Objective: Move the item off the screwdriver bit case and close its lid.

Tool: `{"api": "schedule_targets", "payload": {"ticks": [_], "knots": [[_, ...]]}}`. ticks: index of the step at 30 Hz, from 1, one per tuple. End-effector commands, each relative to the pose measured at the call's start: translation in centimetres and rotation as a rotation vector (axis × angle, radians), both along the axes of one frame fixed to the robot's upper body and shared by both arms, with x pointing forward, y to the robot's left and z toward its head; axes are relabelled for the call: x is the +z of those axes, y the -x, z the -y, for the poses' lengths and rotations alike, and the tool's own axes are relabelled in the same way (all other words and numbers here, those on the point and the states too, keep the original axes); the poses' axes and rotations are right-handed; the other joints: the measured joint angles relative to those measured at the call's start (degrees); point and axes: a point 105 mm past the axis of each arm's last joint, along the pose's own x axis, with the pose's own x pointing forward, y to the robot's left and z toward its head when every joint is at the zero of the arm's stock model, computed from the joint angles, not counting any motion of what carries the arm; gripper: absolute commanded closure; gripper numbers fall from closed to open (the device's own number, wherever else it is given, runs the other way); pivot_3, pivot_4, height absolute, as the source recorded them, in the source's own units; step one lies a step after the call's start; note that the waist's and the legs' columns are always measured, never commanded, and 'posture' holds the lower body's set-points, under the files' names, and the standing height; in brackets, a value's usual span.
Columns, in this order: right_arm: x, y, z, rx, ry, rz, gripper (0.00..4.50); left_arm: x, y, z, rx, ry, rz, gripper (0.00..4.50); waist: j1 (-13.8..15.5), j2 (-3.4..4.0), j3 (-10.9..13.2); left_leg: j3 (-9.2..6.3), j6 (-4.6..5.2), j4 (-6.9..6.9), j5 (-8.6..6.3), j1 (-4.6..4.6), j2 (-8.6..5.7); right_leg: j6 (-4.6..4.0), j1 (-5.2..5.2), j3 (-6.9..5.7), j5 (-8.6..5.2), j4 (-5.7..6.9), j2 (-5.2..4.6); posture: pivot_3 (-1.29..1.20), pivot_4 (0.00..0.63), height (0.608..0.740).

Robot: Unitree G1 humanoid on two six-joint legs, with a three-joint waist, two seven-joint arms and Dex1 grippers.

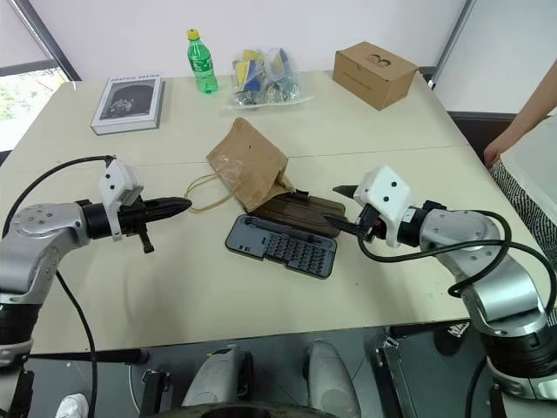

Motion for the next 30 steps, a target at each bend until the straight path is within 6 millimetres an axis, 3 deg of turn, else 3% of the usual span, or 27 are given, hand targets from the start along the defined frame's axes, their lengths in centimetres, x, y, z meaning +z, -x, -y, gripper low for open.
{"api": "schedule_targets", "payload": {"ticks": [1,6,13,18,28,30], "knots": [[0.9,-0.4,-1.6,-0.003,-0.039,0.043,0.04,0.6,0.0,0.0,-0.005,0.002,0.037,4.50,-0.11,0.00,0.00,0.00,0.00,0.00,0.00,0.00,0.00,0.00,0.00,0.00,0.00,0.01,0.00,0.00,0.150,0.740],[1.2,-2.3,-3.8,-0.074,-0.238,-0.043,0.04,0.3,-0.2,0.3,0.005,0.025,0.042,4.50,-0.08,0.00,0.00,-0.01,0.00,0.00,0.00,-0.01,0.00,0.01,-0.03,0.00,0.01,0.04,0.00,0.00,0.150,0.740],[0.2,-7.9,-5.9,-0.330,-0.469,-0.215,0.04,-0.6,-0.2,1.1,0.007,0.045,0.037,4.50,-0.15,0.00,-0.01,0.00,-0.02,0.01,0.01,-0.02,0.00,0.01,-0.07,0.00,0.04,0.11,-0.02,0.00,0.150,0.740],[-1.0,-9.3,-7.5,-0.404,-0.501,-0.316,0.04,-0.8,0.0,1.4,0.009,0.045,0.039,4.50,-0.09,0.00,-0.01,0.00,-0.02,-0.01,0.01,-0.09,0.01,0.02,-0.14,-0.01,0.05,0.13,-0.10,0.00,0.150,0.740],[-2.1,-10.9,-7.8,-0.455,-0.537,-0.363,0.04,-1.2,0.5,1.4,0.029,0.033,0.042,4.50,-0.60,0.02,0.00,0.01,-0.02,-0.03,0.01,-0.08,0.01,0.03,-0.16,-0.01,0.06,0.15,-0.12,0.00,0.150,0.740],[-2.0,-11.5,-8.1,-0.462,-0.550,-0.362,0.59,-1.3,0.6,1.5,0.032,0.033,0.042,4.50,-0.64,0.03,0.00,0.01,-0.02,-0.04,0.01,-0.07,0.01,0.03,-0.16,-0.01,0.06,0.15,-0.12,0.00,0.150,0.740]]}}
